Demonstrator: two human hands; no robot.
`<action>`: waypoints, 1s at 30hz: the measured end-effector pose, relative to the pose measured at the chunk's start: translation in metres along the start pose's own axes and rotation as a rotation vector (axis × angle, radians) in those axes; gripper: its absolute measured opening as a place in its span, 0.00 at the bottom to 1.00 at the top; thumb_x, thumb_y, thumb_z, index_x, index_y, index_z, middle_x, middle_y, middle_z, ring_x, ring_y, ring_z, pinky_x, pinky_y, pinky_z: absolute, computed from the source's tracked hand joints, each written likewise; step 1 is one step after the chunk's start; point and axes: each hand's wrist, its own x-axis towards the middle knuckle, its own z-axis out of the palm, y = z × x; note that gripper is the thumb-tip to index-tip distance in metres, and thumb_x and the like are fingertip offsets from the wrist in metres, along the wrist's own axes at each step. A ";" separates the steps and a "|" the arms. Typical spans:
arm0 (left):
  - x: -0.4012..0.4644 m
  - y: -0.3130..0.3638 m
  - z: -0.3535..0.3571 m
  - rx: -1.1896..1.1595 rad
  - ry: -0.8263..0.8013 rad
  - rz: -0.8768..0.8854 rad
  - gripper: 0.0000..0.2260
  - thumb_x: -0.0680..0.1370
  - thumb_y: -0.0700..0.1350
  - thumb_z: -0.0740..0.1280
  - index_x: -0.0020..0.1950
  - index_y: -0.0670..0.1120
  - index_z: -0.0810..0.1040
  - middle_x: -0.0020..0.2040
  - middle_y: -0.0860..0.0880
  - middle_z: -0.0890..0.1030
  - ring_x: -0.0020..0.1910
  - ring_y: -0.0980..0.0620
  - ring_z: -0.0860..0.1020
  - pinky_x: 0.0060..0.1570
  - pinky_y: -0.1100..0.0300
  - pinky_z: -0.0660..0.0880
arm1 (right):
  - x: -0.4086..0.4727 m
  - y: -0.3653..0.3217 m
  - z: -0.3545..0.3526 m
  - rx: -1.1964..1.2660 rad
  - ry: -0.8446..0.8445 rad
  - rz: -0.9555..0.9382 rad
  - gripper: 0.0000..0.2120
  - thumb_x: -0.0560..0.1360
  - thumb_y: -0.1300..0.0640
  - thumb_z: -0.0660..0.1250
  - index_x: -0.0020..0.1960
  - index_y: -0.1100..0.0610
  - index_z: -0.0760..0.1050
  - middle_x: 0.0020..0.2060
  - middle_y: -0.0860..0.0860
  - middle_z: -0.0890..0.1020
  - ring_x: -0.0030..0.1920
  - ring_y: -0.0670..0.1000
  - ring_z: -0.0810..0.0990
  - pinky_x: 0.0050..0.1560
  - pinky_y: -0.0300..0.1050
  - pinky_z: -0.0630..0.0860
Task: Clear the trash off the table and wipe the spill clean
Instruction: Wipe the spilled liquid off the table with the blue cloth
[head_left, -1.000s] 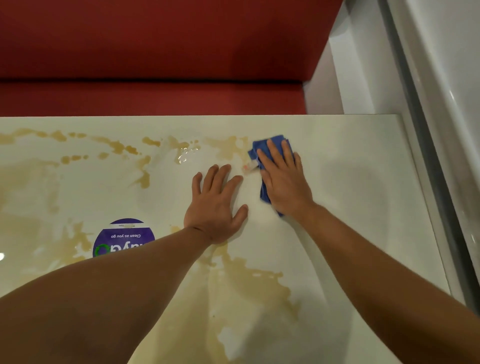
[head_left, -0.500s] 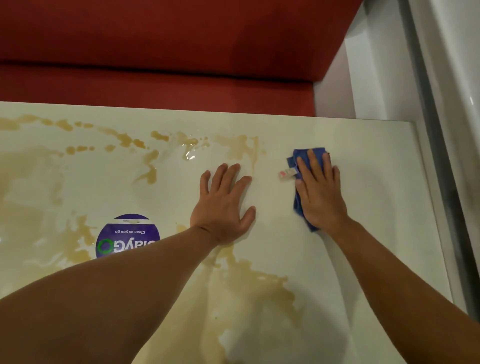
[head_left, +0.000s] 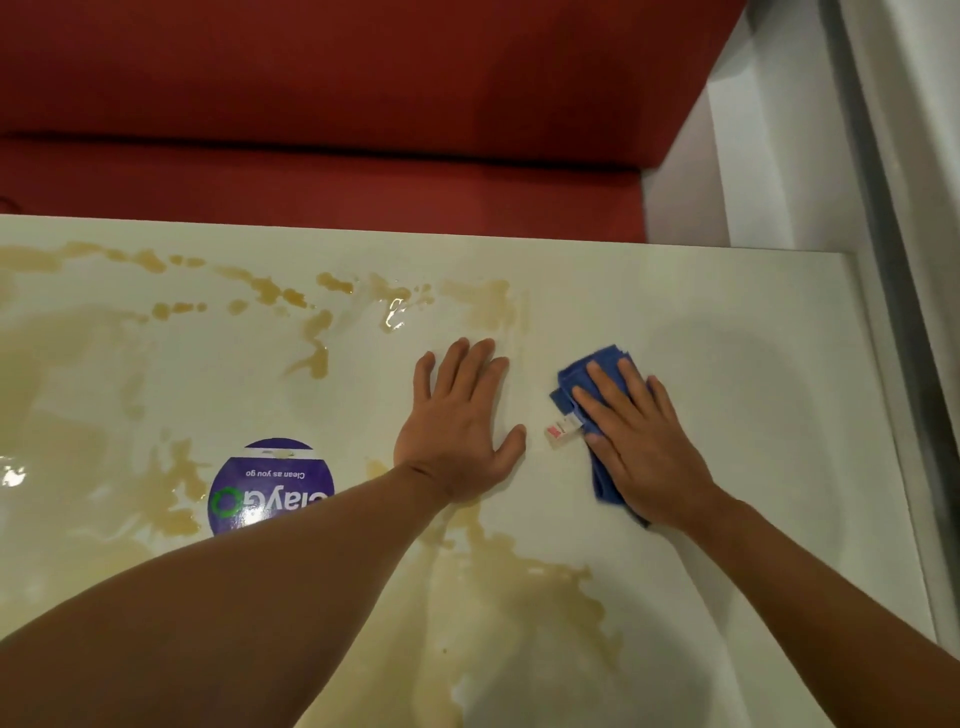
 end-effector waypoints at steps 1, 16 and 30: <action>0.000 0.000 0.000 -0.005 0.000 0.002 0.35 0.78 0.65 0.56 0.80 0.47 0.60 0.82 0.47 0.56 0.81 0.44 0.51 0.78 0.40 0.45 | 0.000 0.008 -0.002 -0.005 -0.012 -0.017 0.26 0.87 0.45 0.45 0.82 0.53 0.55 0.83 0.52 0.53 0.83 0.58 0.47 0.78 0.63 0.52; -0.001 0.001 -0.001 0.009 0.003 -0.008 0.35 0.78 0.65 0.58 0.79 0.47 0.61 0.81 0.48 0.57 0.81 0.44 0.52 0.79 0.40 0.46 | 0.091 -0.012 -0.015 0.001 0.042 0.032 0.27 0.85 0.45 0.46 0.83 0.50 0.54 0.83 0.50 0.51 0.83 0.59 0.44 0.79 0.63 0.48; 0.000 0.000 0.001 -0.002 0.009 -0.010 0.35 0.78 0.65 0.58 0.80 0.47 0.60 0.82 0.47 0.56 0.81 0.44 0.50 0.79 0.40 0.43 | 0.098 0.020 -0.028 0.116 0.108 0.392 0.27 0.86 0.48 0.47 0.83 0.52 0.52 0.83 0.52 0.50 0.82 0.61 0.43 0.80 0.63 0.47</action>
